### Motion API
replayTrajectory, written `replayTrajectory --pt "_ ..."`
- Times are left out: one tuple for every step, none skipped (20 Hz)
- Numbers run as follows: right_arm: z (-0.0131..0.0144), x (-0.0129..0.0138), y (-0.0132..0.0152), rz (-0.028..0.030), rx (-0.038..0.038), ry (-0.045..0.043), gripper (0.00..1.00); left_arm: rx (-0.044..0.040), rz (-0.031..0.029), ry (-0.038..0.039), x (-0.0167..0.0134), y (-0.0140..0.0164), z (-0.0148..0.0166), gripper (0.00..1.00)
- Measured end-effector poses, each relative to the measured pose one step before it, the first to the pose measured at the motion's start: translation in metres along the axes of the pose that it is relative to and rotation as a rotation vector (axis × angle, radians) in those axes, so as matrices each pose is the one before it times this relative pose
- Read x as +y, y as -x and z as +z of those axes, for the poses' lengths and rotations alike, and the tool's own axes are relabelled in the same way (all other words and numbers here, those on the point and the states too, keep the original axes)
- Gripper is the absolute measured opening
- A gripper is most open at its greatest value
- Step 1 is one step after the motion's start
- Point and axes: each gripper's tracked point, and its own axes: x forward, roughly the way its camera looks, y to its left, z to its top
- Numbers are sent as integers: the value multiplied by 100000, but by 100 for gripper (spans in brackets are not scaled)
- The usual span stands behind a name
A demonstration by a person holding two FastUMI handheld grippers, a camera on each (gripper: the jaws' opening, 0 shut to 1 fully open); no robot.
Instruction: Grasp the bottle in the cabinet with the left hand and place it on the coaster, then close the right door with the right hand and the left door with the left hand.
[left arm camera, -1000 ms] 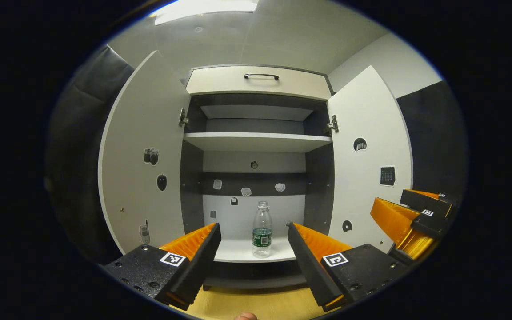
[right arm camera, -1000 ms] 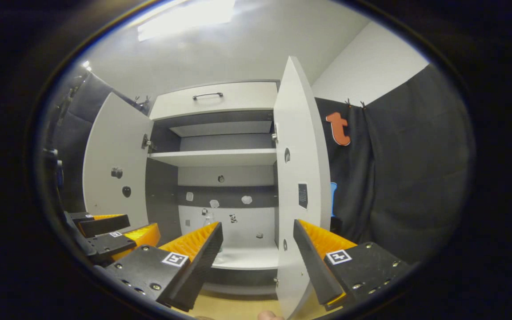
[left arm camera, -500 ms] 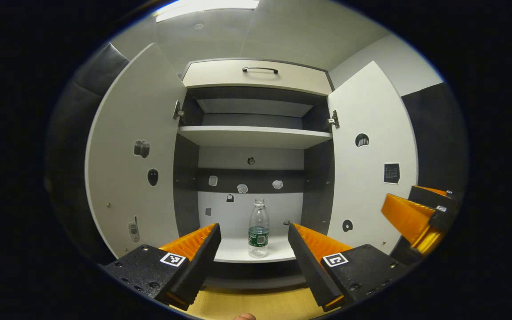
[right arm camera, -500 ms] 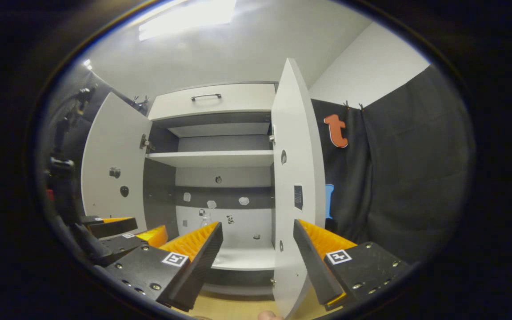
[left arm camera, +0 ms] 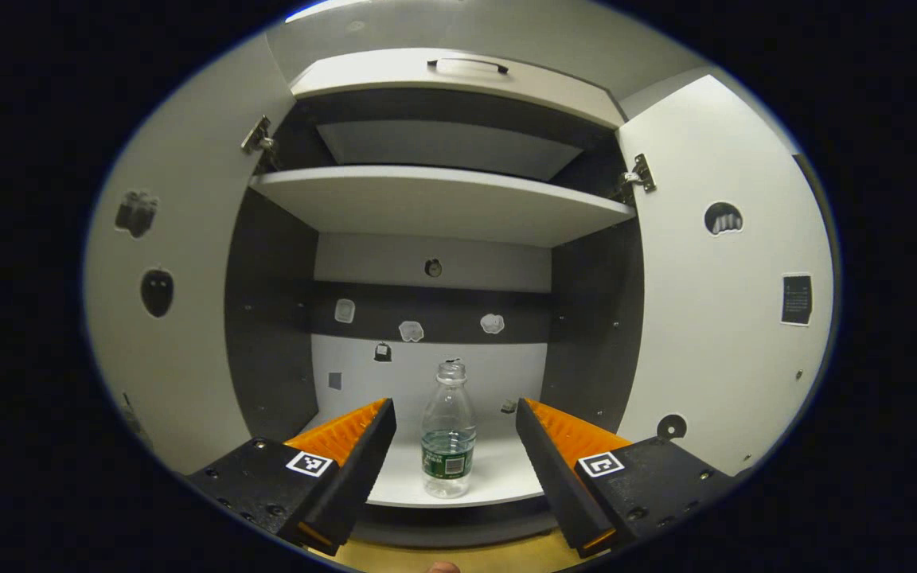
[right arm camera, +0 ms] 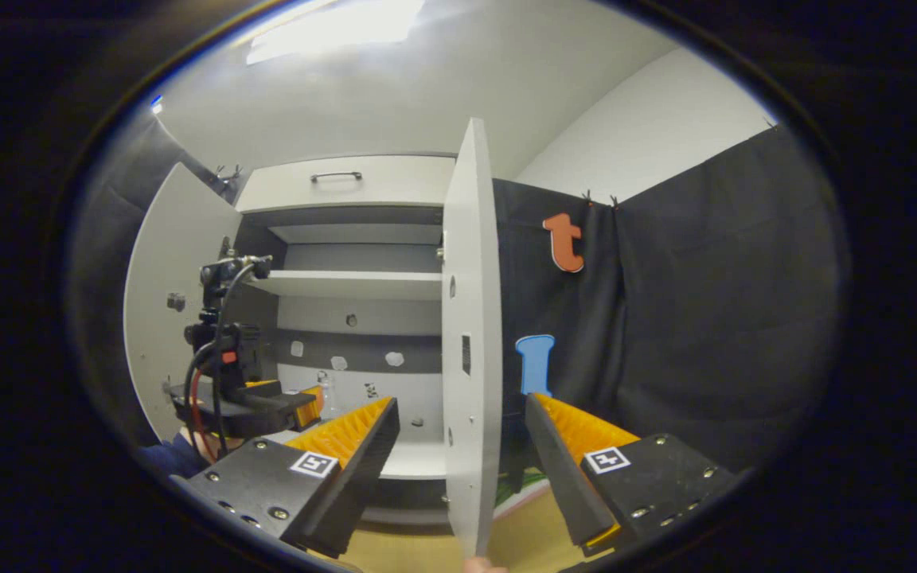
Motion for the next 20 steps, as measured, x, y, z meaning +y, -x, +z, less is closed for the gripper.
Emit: replayTrajectory --pt "68 -834 234 -1781 -117 517 97 1476 -242 584 -104 -1273 -646 96" --pt "-12 -977 418 -1693 -286 361 95 1913 -307 274 -32 -1202 -580 96" --pt "-25 -515 21 -1458 -47 404 95 1091 268 249 120 -1118 -358 96" --pt "-118 -407 -177 -1284 93 293 95 415 605 283 240 -1110 -145 96" --pt "-67 -360 -213 -955 360 224 95 304 740 164 277 -1124 -159 96" --pt "-232 -222 -122 -714 449 198 97 915 494 34 251 -1081 -142 96" --pt "-223 -239 -179 -533 464 180 97 1197 645 159 246 -990 -205 96" --pt "-198 -191 -157 -338 438 218 95 1084 457 269 258 -982 -114 96" --pt "-208 -132 -163 -238 339 167 95 1204 424 703 156 -848 -223 96" --pt "-180 -219 -56 -188 365 98 97 1545 -284 675 47 -610 -301 96" --pt "-168 -184 -121 -130 254 -35 97 1703 1281 79 381 -526 -398 95" --pt "-151 -103 -87 -33 215 -30 97 1966 259 -256 151 -459 -574 93" --pt "24 -71 -297 -43 164 -8 97 2121 133 -239 6 -177 -619 84" --pt "-85 -176 224 -13 -59 3 97 -1854 -165 -273 32 -121 515 77" --pt "47 -185 95 -152 -242 -9 96 -369 -300 -98 16 -148 119 72" --pt "83 -165 -225 -99 -267 -70 96 373 -233 -30 55 56 26 70" --pt "116 -155 -35 -96 -340 -198 96 771 -819 -36 -105 238 -206 69" --pt "62 -234 197 34 -433 -273 97 114 -729 189 -30 354 34 69" --pt "103 -129 -44 11 -360 -156 97 -705 -883 412 -68 476 313 69" --pt "56 -174 -70 -5 -353 -62 97 -1643 -1178 169 -88 666 568 68"
